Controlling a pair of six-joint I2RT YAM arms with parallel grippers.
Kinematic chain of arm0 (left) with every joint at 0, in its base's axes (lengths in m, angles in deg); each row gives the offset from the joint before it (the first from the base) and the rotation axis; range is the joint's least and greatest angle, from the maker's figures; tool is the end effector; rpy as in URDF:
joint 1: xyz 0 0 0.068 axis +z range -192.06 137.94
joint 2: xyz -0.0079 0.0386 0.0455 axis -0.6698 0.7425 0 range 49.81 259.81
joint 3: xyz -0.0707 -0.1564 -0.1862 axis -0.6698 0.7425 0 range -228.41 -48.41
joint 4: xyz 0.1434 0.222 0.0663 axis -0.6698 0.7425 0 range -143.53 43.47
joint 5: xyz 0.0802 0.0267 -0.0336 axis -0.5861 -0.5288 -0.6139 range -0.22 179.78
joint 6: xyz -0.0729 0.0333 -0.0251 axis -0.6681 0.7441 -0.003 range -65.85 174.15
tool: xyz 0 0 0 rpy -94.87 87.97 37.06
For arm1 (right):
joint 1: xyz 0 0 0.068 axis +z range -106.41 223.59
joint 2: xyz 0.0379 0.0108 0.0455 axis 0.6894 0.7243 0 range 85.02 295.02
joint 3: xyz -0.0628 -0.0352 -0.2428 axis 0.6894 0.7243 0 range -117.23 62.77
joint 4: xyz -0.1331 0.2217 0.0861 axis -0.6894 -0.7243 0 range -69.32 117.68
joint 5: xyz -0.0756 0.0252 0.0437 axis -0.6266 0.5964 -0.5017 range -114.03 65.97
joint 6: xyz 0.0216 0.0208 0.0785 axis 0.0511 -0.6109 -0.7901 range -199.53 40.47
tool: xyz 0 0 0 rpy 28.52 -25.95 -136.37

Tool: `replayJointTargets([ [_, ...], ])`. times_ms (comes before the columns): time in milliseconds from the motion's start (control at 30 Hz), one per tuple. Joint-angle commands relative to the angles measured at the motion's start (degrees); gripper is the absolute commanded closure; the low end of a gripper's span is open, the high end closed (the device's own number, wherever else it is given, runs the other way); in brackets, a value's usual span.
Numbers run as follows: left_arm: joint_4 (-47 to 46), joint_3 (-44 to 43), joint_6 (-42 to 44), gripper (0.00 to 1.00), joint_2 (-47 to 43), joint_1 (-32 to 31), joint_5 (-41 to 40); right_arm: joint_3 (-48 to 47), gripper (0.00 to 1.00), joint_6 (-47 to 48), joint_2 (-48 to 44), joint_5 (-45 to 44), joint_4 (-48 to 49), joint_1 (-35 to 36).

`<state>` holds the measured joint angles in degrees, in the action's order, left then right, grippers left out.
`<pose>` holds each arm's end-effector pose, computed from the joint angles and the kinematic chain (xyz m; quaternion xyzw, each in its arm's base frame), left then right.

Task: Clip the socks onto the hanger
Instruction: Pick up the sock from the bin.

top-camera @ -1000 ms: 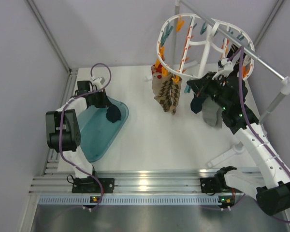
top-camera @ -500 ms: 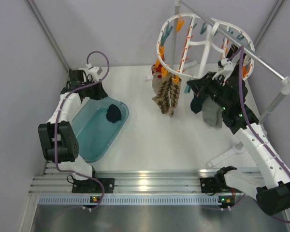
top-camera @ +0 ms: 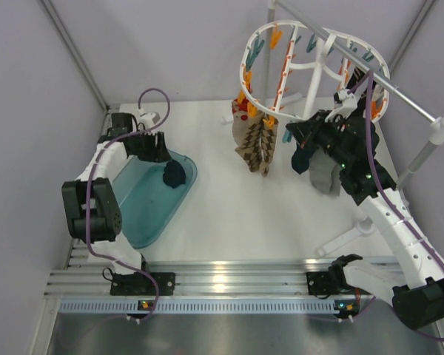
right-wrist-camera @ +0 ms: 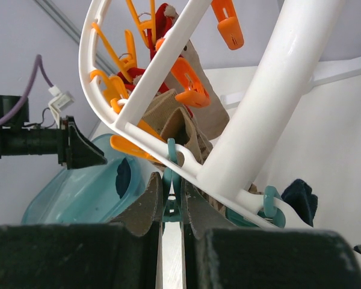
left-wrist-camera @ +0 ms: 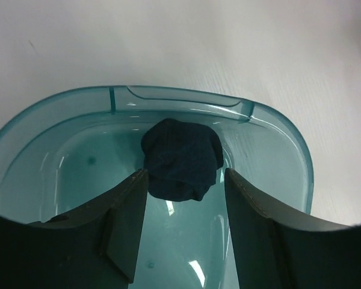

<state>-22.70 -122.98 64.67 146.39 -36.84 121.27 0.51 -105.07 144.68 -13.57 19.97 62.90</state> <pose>0.3929 -0.0027 0.2061 0.1285 0.9073 -0.2127 0.3390 0.2754 0.1108 0.3824 -0.0215 0.7371 0.3186 0.5956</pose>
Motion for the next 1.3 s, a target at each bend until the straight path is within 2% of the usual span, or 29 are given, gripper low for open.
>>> replayJointTargets([
  [0,-4.63,1.44,-2.78,0.42,2.82,0.15,1.56,-1.02,1.0,0.49,-0.07,3.08,-1.0,-0.33],
  [300,-9.03,0.91,-5.07,0.43,11.0,0.15,1.21,-0.85,1.0,1.11,0.46,2.73,-1.26,-0.41],
  [367,-9.56,0.83,-5.16,0.47,11.88,0.15,1.39,-0.85,1.0,1.28,0.55,2.73,-1.35,-0.33],
  [400,-9.65,0.82,-5.34,0.51,12.06,0.15,1.56,-0.85,1.0,1.28,0.55,2.73,-1.44,-0.33],
  [433,-9.91,0.65,-5.34,0.63,12.32,0.06,1.91,-0.85,1.0,1.37,0.63,2.73,-1.35,-0.41],
  [500,-10.0,0.65,-5.25,0.73,12.23,0.24,2.35,-0.76,1.0,1.46,0.63,2.73,-1.26,-0.33],
  [533,-10.09,0.65,-5.34,0.86,11.62,0.15,2.35,-0.76,1.0,1.46,0.55,2.73,-1.35,-0.33],
  [667,-8.34,-0.05,-4.81,1.0,8.99,0.06,3.76,-0.67,1.0,1.63,0.11,2.73,-1.26,-0.33],
  [967,4.85,-7.44,-2.26,1.0,-3.57,-0.03,3.42,-0.06,1.0,1.81,-0.95,2.72,-1.44,-0.33],
  [1033,5.38,-6.91,-3.31,1.0,-7.18,0.32,0.79,0.12,1.0,1.55,-1.21,2.81,-1.09,-0.24],
  [1267,11.61,-4.45,-13.39,1.0,-11.06,2.61,1.4,0.12,1.0,1.28,-1.56,2.9,-1.0,-0.33],
])
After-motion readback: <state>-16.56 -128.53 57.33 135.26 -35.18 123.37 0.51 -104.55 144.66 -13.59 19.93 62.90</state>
